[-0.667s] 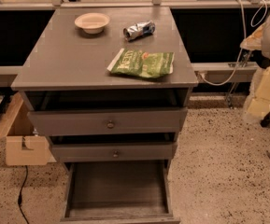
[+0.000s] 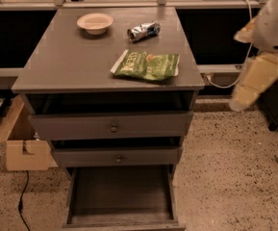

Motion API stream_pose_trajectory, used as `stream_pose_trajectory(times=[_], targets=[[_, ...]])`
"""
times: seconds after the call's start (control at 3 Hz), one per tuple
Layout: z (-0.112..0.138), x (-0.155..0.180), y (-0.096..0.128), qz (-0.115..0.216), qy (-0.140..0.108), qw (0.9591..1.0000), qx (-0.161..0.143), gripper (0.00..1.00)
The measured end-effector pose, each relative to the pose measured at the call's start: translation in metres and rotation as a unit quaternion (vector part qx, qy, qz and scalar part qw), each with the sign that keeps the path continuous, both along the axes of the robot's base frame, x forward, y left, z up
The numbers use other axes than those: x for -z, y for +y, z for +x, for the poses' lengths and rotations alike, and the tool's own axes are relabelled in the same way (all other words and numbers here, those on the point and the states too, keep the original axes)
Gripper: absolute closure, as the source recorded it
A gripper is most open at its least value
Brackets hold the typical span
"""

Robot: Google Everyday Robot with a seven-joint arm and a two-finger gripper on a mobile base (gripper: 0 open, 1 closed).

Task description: Place green jalapeno chip bag into bottom drawer

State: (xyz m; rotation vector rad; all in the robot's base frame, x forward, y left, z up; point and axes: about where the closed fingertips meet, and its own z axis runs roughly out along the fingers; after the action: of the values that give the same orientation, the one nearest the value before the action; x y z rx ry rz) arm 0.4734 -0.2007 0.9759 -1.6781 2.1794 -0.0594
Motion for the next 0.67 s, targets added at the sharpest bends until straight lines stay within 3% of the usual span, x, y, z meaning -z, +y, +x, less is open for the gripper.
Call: stream_pose_trajectory(times=[0.33,0.67], targets=[[0.056,0.007,0.027,0.053,-0.019,0.9984,0.002,0.0],[0.105,0.018,0.058,0.117,-0.024,0.9928,0.009,0.0]])
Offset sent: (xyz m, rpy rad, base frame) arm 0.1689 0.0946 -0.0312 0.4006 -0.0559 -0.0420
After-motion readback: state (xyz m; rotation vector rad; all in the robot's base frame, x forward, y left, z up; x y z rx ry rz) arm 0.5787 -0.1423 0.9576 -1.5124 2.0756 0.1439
